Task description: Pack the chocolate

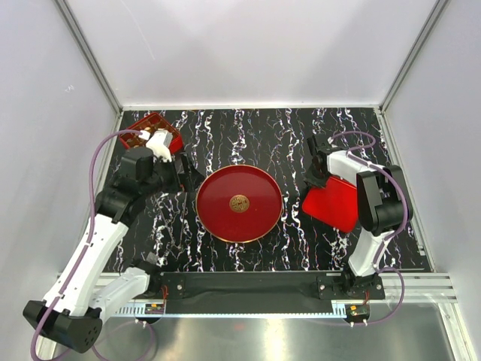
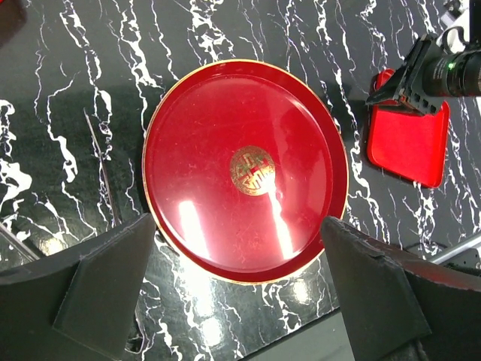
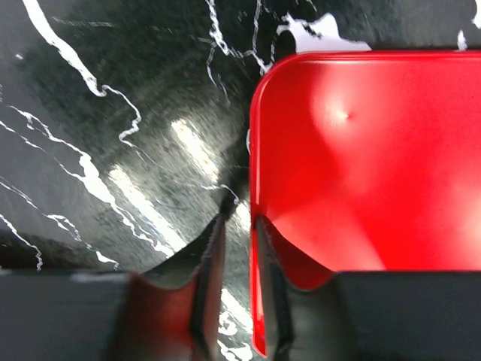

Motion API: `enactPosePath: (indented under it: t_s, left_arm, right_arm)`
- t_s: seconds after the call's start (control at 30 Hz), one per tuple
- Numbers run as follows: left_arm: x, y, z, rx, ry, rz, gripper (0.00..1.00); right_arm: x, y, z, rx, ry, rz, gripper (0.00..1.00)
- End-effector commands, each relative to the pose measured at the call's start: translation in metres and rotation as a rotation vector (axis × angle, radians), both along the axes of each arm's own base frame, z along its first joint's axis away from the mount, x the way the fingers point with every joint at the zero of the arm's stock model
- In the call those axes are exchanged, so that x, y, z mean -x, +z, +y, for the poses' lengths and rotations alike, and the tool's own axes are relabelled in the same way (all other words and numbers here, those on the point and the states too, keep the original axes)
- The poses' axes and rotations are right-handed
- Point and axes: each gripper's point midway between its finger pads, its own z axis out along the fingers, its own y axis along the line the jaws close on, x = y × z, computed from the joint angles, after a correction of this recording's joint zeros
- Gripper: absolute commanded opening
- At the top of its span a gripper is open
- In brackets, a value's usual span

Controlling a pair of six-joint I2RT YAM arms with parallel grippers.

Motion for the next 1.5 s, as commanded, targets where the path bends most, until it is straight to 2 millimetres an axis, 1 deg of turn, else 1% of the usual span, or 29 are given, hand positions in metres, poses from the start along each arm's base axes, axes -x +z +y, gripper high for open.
enactPosePath:
  t_s: [0.0,0.1,0.17,0.23,0.33,0.4,0.43,0.47,0.53,0.57,0.63,0.67,0.7,0.73,0.77,0.8,0.83,0.9,1.0,1.07,1.1,1.13,1.17,1.2,1.23,1.33,1.37,1.43,1.47]
  left_arm:
    - [0.0,0.028,-0.008,0.022,-0.064,-0.078,0.99]
    - [0.007,0.036,-0.016,0.064,-0.113,-0.121,0.99]
    - [0.007,0.037,-0.017,0.086,-0.105,-0.119,0.99]
    - [0.003,0.037,-0.017,0.106,-0.071,-0.098,0.98]
    - [0.002,0.037,-0.022,0.139,-0.084,-0.075,0.97]
    - [0.001,0.04,-0.026,0.14,-0.121,-0.075,0.98]
    - [-0.001,0.046,-0.027,0.129,-0.149,-0.07,0.97]
    - [-0.002,0.051,-0.026,0.126,-0.161,-0.068,0.97]
    - [-0.001,0.07,-0.03,0.166,-0.218,-0.09,0.97]
    - [-0.001,0.077,-0.032,0.19,-0.237,-0.103,0.96]
    - [0.002,0.1,-0.043,0.259,-0.319,-0.151,0.94]
    - [0.002,0.104,-0.048,0.282,-0.349,-0.153,0.94]
    - [0.0,0.118,-0.052,0.311,-0.382,-0.202,0.93]
    - [0.005,0.126,-0.058,0.375,-0.428,-0.187,0.93]
    - [0.003,0.131,-0.062,0.411,-0.452,-0.183,0.93]
    - [0.0,0.147,-0.066,0.446,-0.496,-0.258,0.93]
    - [0.008,0.156,-0.072,0.52,-0.552,-0.231,0.93]
    - [0.003,0.177,-0.078,0.567,-0.616,-0.316,0.93]
    - [-0.001,0.2,-0.083,0.623,-0.678,-0.349,0.93]
    - [-0.003,0.209,-0.086,0.658,-0.691,-0.351,0.94]
    - [-0.003,0.222,-0.086,0.664,-0.715,-0.415,0.94]
    - [-0.008,0.221,-0.09,0.7,-0.726,-0.38,0.94]
    - [-0.009,0.225,-0.092,0.713,-0.741,-0.389,0.94]
    - [-0.008,0.236,-0.093,0.715,-0.769,-0.435,0.94]
    - [-0.018,0.23,-0.099,0.739,-0.773,-0.392,0.94]
    - [-0.022,0.239,-0.109,0.778,-0.823,-0.394,0.93]
    - [-0.033,0.232,-0.114,0.794,-0.829,-0.369,0.93]
    - [-0.029,0.241,-0.119,0.823,-0.879,-0.389,0.92]
    - [-0.038,0.236,-0.123,0.836,-0.881,-0.373,0.91]
  right_arm:
    - [-0.015,-0.003,0.0,0.004,-0.018,-0.036,0.28]
    - [-0.019,0.0,0.003,-0.002,0.014,-0.046,0.15]
    - [-0.021,0.01,0.003,0.006,0.046,-0.056,0.0]
    - [-0.026,0.029,0.003,0.021,0.086,-0.066,0.0]
    - [-0.037,0.082,0.003,0.035,0.138,-0.137,0.0]
    - [-0.04,0.129,-0.001,0.052,0.142,-0.203,0.0]
    - [-0.041,0.146,0.0,0.053,0.16,-0.229,0.0]
    - [-0.044,0.177,0.003,0.035,0.171,-0.299,0.0]
    - [-0.041,0.205,0.018,-0.047,0.23,-0.358,0.0]
    - [-0.039,0.235,0.035,-0.131,0.283,-0.438,0.0]
    - [-0.035,0.269,0.052,-0.239,0.315,-0.532,0.0]
    - [-0.027,0.297,0.059,-0.295,0.339,-0.608,0.0]
    - [-0.024,0.325,0.076,-0.388,0.403,-0.687,0.0]
    - [-0.012,0.353,0.084,-0.464,0.422,-0.757,0.0]
    - [-0.004,0.382,0.102,-0.563,0.512,-0.842,0.0]
    - [0.003,0.401,0.109,-0.621,0.551,-0.892,0.0]
    - [0.013,0.421,0.117,-0.711,0.571,-0.931,0.0]
    - [0.042,0.467,0.131,-0.846,0.71,-1.07,0.0]
    - [0.079,0.511,0.138,-0.995,0.825,-1.172,0.0]
    - [0.101,0.53,0.14,-1.059,0.896,-1.203,0.0]
    - [0.108,0.535,0.14,-1.093,0.907,-1.202,0.0]
    - [0.119,0.543,0.139,-1.106,0.94,-1.23,0.0]
    - [0.124,0.54,0.14,-1.127,0.956,-1.235,0.0]
    - [0.137,0.553,0.137,-1.134,1.009,-1.32,0.0]
    - [0.147,0.559,0.136,-1.171,1.013,-1.324,0.0]
    - [0.155,0.564,0.137,-1.192,1.052,-1.322,0.0]
    - [0.155,0.564,0.138,-1.204,1.053,-1.313,0.0]
    - [0.16,0.568,0.138,-1.24,1.063,-1.315,0.0]
    - [0.163,0.57,0.137,-1.248,1.079,-1.332,0.0]
